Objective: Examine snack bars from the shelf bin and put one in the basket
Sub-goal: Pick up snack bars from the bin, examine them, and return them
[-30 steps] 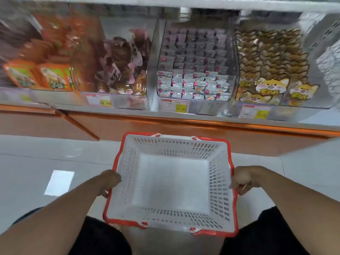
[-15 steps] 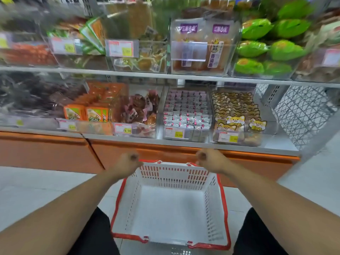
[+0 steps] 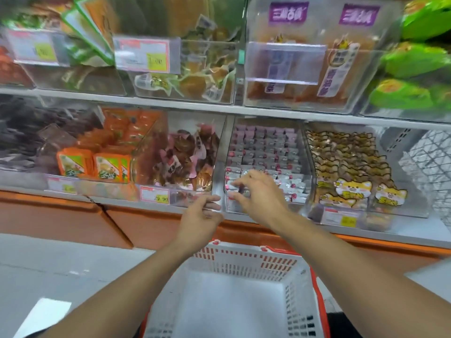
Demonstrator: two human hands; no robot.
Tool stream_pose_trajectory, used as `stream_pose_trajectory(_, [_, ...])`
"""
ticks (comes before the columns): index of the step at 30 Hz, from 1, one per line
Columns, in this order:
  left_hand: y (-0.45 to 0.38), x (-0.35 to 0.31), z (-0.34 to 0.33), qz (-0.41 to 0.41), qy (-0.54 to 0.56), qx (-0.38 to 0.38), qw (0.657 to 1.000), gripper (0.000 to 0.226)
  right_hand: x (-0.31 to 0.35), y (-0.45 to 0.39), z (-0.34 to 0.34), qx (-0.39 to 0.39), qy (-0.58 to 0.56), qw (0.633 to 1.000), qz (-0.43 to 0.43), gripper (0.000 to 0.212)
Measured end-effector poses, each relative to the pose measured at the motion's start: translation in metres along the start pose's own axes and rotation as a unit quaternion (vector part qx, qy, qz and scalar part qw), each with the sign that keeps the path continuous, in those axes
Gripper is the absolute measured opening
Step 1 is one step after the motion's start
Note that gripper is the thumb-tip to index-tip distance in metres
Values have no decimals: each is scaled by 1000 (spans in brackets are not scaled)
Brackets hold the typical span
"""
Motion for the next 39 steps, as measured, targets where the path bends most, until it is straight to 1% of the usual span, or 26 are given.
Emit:
stream_pose_trajectory(3, [-14, 5, -4, 7, 22, 6, 1000, 23, -2, -10, -3, 4, -47, 999, -9, 31])
stream_pose_trajectory(4, [-17, 6, -3, 4, 22, 7, 1000, 21, -2, -12, -2, 18, -61, 998, -17, 29])
stream_pose_trajectory(5, [-20, 6, -1, 5, 22, 7, 1000, 18, -2, -14, -1, 31, -75, 996, -22, 24])
stream_pose_trajectory(7, [-26, 4, 2, 10, 39, 3, 999, 14, -1, -17, 3, 46, -105, 993, -33, 5])
stream_pose_trajectory(8, [-27, 1, 3, 11, 57, -4, 998, 12, -1, -17, 5, 43, -125, 991, -37, 11])
stream_pose_trajectory(9, [-28, -1, 4, 9, 80, -19, 997, 10, -1, -16, 8, 26, -158, 986, -42, 17])
stream_pose_trajectory(10, [-29, -4, 5, 6, 104, -39, 994, 6, -1, -15, 15, -11, -194, 980, -47, 19])
stream_pose_trajectory(11, [-29, -8, 7, 2, 125, -58, 990, 3, -1, -14, 24, -58, -237, 968, -55, 16])
stream_pose_trajectory(13, [-28, -16, 10, -11, 155, -84, 984, 6, -2, -11, 46, -141, -316, 935, -75, 11])
stream_pose_trajectory(15, [-25, -23, 13, -20, 172, -78, 982, 9, -3, -5, 59, -182, -371, 905, -101, 11])
stream_pose_trajectory(16, [-22, -26, 13, -20, 179, -63, 982, 13, -4, -1, 59, -183, -394, 893, -118, 11])
stream_pose_trajectory(18, [-18, -31, 10, -7, 188, -29, 982, 27, -3, 7, 52, -139, -457, 862, -169, 12])
stream_pose_trajectory(20, [-14, -30, 5, 11, 215, -16, 976, 32, -1, 12, 40, -79, -554, 799, -218, 18])
stream_pose_trajectory(21, [-13, -29, 4, 24, 247, -21, 969, 34, -1, 13, 37, -57, -594, 768, -234, 21])
stream_pose_trajectory(22, [-13, -27, 3, 40, 288, -29, 956, 38, -2, 13, 35, -44, -618, 746, -245, 23])
stream_pose_trajectory(24, [-14, -23, 4, 70, 372, -34, 925, 50, -5, 12, 33, -26, -645, 719, -259, 24])
stream_pose_trajectory(26, [-16, -20, 5, 91, 442, -26, 892, 56, -8, 12, 31, -16, -660, 702, -267, 24])
stream_pose_trajectory(28, [-16, -18, 6, 96, 486, -20, 869, 52, -8, 12, 31, -8, -665, 698, -265, 21])
stream_pose_trajectory(29, [-17, -18, 6, 96, 495, -21, 864, 47, -8, 12, 32, -5, -665, 700, -259, 19])
stream_pose_trajectory(30, [-16, -17, 7, 98, 498, -24, 861, 44, -8, 12, 33, -1, -664, 705, -250, 18])
stream_pose_trajectory(32, [-15, -17, 9, 102, 500, -33, 860, 47, -10, 14, 34, 6, -658, 715, -238, 19])
stream_pose_trajectory(34, [-14, -15, 12, 108, 500, -43, 858, 47, -12, 17, 31, 21, -654, 713, -249, 19])
stream_pose_trajectory(35, [-14, -14, 14, 109, 501, -42, 857, 43, -13, 19, 30, 31, -659, 705, -260, 18])
stream_pose_trajectory(37, [-13, -14, 16, 107, 497, -37, 860, 36, -14, 23, 26, 41, -680, 675, -283, 13])
stream_pose_trajectory(39, [-13, -14, 18, 101, 472, -35, 875, 30, -15, 26, 24, 28, -705, 642, -300, 10])
Point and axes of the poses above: each hand's wrist, its own y-axis away from the middle knuckle, its own z-axis out of the back of the hand, x = y × z, the point moved 3 cm from there along -y, towards the middle knuckle, and after that the axes turned 9 degrees about y, right-handed, at the moved point
